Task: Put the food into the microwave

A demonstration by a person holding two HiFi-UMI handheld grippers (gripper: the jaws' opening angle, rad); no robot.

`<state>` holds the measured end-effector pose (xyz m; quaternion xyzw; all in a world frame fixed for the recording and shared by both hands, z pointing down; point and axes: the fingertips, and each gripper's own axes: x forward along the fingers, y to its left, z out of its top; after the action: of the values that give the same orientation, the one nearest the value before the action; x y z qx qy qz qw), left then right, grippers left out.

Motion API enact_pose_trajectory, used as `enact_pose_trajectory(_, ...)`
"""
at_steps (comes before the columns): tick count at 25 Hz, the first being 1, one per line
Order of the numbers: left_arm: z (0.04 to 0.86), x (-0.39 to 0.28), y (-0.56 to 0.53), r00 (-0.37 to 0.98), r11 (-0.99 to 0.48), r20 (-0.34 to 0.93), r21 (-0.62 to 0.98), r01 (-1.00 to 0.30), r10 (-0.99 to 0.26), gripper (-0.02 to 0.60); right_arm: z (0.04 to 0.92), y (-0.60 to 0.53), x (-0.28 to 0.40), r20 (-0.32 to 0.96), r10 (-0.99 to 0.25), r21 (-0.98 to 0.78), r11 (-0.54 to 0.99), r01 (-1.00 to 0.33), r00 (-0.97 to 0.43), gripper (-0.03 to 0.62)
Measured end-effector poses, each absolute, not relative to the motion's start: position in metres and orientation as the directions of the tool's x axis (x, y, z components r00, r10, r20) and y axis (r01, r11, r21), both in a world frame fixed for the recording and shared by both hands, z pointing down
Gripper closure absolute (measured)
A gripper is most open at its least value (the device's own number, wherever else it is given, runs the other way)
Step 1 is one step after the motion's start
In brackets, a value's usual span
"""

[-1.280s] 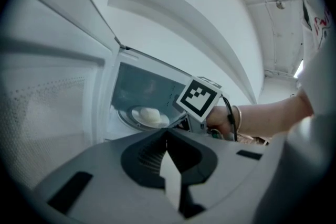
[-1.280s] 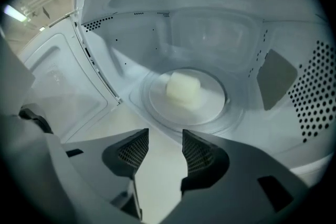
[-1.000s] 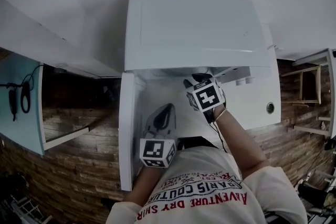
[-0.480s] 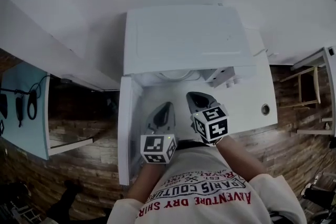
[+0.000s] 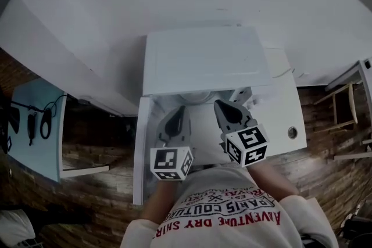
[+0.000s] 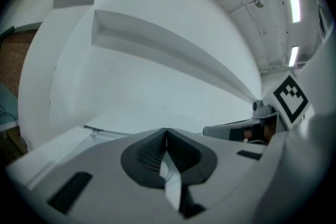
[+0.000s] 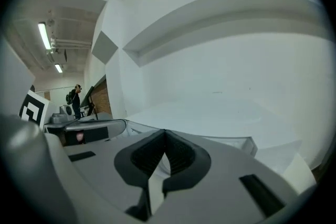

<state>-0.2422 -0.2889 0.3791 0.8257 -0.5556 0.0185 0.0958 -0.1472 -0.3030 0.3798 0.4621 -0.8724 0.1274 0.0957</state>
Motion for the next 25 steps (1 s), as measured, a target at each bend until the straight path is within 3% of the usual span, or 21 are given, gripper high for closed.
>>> enact_pose_trajectory(6, 0.335, -0.238, -0.293, 0.380, -0.379, 0.050, 0.035, -0.925, -0.924, 0.575, 0.341, -0.301, -0.138, 0.149, -0.815, -0.115, 0.548, -0.828, -0.560, 0.583)
enact_pose_trajectory(25, 0.331, -0.217, -0.299, 0.404, -0.403, 0.053, 0.037, -0.915, -0.913, 0.575, 0.335, -0.301, -0.130, 0.137, -0.800, -0.152, 0.566, -0.810, -0.585, 0.583)
